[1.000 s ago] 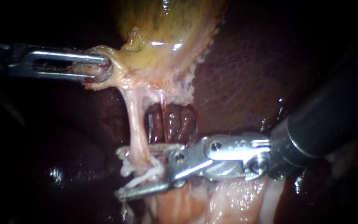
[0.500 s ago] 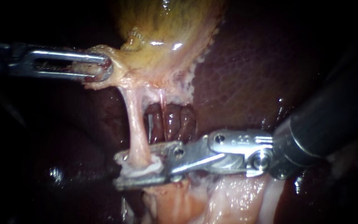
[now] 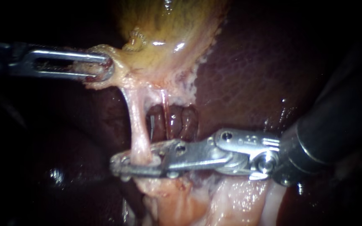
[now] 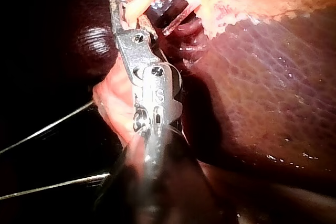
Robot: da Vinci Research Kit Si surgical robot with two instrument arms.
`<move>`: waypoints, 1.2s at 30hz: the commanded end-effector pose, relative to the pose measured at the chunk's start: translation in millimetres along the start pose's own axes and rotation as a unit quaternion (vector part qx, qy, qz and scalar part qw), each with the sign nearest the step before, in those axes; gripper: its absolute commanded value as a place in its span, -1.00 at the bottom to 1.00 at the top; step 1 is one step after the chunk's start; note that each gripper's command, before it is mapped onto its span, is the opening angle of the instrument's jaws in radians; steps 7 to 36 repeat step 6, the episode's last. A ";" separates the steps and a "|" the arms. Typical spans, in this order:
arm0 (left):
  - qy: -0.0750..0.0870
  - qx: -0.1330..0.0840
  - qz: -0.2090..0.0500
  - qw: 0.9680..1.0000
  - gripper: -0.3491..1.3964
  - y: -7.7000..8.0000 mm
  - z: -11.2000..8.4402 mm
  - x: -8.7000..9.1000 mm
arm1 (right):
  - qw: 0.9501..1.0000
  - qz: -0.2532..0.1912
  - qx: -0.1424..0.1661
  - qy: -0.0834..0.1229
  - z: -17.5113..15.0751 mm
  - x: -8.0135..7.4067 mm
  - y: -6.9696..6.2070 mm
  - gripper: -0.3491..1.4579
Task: Clipping second clip left tube
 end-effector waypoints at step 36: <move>0.000 0.000 0.000 1.000 -1.00 -0.1 0.0 0.0 | 1.000 0.003 -0.013 0.002 -0.3 -0.3 0.5 -0.59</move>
